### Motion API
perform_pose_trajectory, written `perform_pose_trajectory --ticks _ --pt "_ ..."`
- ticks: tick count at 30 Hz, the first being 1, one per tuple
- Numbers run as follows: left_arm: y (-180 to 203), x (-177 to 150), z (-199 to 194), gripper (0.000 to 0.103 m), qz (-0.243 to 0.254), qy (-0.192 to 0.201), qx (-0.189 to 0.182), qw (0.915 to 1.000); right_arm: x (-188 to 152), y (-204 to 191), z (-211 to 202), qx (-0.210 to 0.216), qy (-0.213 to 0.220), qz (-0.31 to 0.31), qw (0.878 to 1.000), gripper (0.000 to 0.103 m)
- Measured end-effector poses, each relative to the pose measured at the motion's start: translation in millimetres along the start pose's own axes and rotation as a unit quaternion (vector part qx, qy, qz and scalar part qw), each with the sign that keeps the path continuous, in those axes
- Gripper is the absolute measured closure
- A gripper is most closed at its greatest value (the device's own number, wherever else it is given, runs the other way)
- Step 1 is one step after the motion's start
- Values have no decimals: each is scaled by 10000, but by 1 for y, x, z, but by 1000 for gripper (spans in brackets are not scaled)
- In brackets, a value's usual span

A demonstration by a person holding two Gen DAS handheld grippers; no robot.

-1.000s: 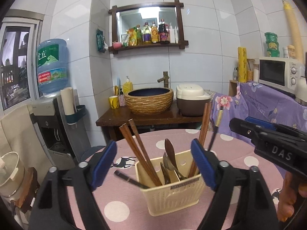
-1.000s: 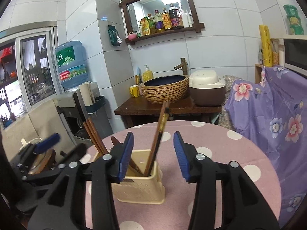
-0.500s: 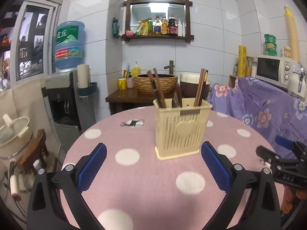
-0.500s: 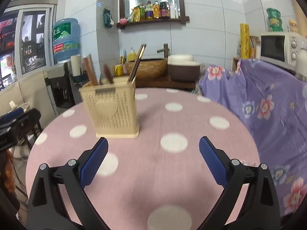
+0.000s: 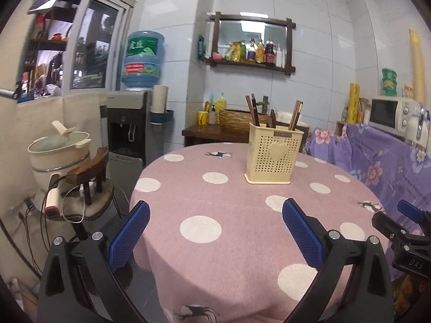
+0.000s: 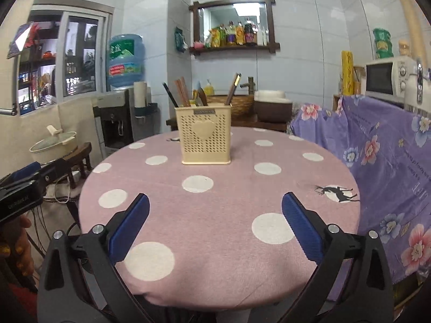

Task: Organize utensils

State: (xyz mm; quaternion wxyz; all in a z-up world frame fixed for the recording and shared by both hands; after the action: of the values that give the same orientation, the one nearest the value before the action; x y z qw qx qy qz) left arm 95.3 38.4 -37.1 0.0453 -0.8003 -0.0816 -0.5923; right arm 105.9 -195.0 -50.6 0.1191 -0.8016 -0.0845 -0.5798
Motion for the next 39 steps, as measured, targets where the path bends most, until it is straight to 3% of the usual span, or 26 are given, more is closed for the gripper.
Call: perform_pose_trajectory --ticks 3,9,39 --pt "-1 0 -12 5 34 118 88 9999 2 -14 -12 60 27 -98 9999 6" --pt "10 6 -26 5 -49 308 -156 9994 5 -33 -24 140 117 -335 9993 6" --pt "12 2 -32 5 30 374 -195 9991 5 -27 -22 88 71 -224 9997 6"
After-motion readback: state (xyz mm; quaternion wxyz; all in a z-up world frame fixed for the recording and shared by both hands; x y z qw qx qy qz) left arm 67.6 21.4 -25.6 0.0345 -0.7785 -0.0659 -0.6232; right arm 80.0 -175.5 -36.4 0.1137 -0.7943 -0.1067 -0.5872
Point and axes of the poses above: each gripper's, at about its wrist camera, not at the fingertips, and z roughly the way its jaws point, y to its right, x to its top, the point moved 8 cm from there along z, roughly the way its jaws point, and after that the axes turned 11 degrees about x, right-handed, at the moved point
